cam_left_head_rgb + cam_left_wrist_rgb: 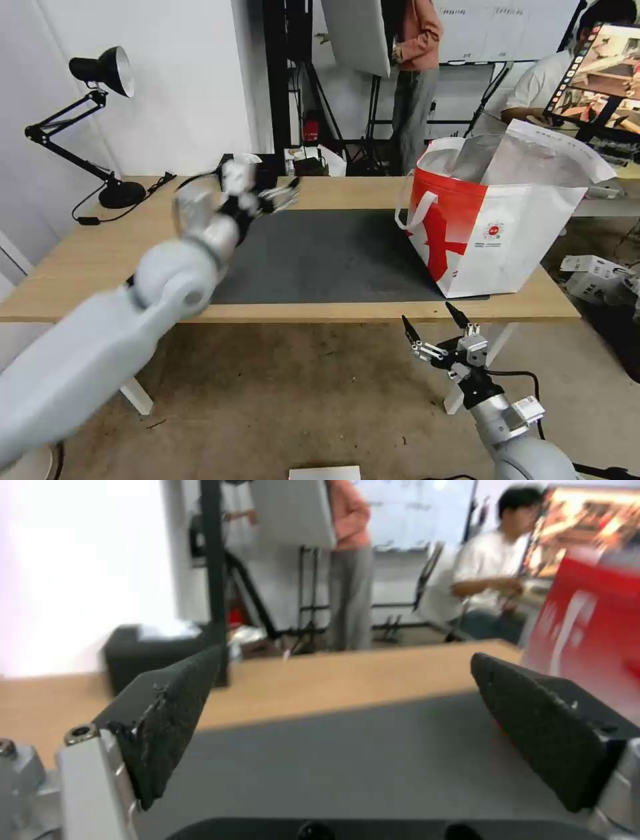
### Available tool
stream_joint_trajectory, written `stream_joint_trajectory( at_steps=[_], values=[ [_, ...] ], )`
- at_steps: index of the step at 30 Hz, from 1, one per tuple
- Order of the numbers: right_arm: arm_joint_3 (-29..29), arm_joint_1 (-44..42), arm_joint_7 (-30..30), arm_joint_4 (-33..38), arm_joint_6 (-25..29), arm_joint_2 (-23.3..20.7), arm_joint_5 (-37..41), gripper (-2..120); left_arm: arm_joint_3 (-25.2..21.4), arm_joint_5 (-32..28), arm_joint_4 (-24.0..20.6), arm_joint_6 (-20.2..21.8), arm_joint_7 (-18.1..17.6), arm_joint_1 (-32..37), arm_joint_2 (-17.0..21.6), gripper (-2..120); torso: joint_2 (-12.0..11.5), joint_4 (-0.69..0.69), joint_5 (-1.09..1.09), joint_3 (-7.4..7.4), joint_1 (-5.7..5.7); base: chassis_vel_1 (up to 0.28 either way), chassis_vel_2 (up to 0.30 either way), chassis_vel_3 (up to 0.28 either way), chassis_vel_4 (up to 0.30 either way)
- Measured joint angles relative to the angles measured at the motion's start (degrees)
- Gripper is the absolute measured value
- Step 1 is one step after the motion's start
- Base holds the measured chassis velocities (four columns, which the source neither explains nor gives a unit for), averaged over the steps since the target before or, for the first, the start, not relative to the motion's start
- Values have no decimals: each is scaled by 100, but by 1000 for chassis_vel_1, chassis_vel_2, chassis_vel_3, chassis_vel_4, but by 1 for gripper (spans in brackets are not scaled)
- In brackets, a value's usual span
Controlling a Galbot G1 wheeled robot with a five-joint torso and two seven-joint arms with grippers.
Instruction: Pick up the trash from the table and place it into the takeout bag.
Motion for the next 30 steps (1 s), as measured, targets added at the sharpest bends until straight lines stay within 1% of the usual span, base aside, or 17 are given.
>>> stream_joint_trajectory(
  at_steps=[1,2,3,5,6,8,10,11,12,14,15,16,17,18,21,25,30],
  values=[
    [0,0,0,0,0,0,0,100,-314,185,-162,-52,61,521,58,100,0,3,-3,0,0,0,0,0,0],
    [0,0,0,0,0,0,0,100,-314,185,-162,-52,61,521,58,100,0,3,-3,0,0,0,0,0,0],
    [0,0,-1,0,0,0,0,100,-494,373,-291,-91,85,894,110,100,0,3,-3,0,0,0,0,0,0],
    [0,0,-2,0,0,0,0,100,-642,603,-410,-158,96,1246,128,100,0,2,1,-1,-1,0,0,0,0],
    [0,0,-2,0,0,0,0,100,-642,603,-410,-158,96,1246,128,100,0,2,1,-1,-1,0,0,0,0],
    [0,0,-1,0,0,0,0,100,-1007,1136,-607,-282,86,2065,-24,100,0,1,-2,0,-1,0,0,0,0],
    [0,0,0,0,0,0,0,100,-1116,1258,-640,-300,74,2248,-99,100,0,-1,0,-1,0,0,0,0,0],
    [0,0,0,0,0,0,0,100,-1406,1538,-709,-314,67,2679,-314,100,0,-1,2,0,0,0,0,0,0],
    [0,0,0,0,0,0,0,100,-1406,1538,-709,-314,67,2679,-314,100,0,-1,2,0,0,0,0,0,0],
    [0,0,-1,0,0,0,0,100,-2076,2517,-754,-538,178,3973,-917,100,0,1,-1,0,0,0,0,0,0],
    [0,0,-1,0,0,0,0,100,-2076,2517,-754,-538,178,3973,-917,100,0,1,-1,0,0,0,0,0,0],
    [0,0,0,0,0,0,0,100,-2198,2772,-734,-646,243,4282,-1044,100,0,2,0,0,-1,0,0,0,0],
    [0,0,-1,0,0,0,0,100,-2410,3260,-685,-868,353,4809,-1333,100,0,2,2,0,-1,0,0,0,0],
    [0,0,-1,0,0,0,0,100,-2410,3260,-685,-868,353,4809,-1333,100,0,2,2,0,-1,0,0,0,0],
    [0,0,-1,0,0,0,0,100,-2467,3711,-629,-1101,419,5367,-1845,100,0,0,2,0,0,0,0,0,0],
    [0,0,-1,0,0,0,0,100,-2396,3844,-529,-1123,407,5492,-2020,100,0,0,1,0,0,0,0,0,0],
    [0,0,-1,0,0,0,0,100,-2378,3880,-397,-1123,317,5529,-2086,100,0,0,2,0,1,0,0,0,0]
  ],
)
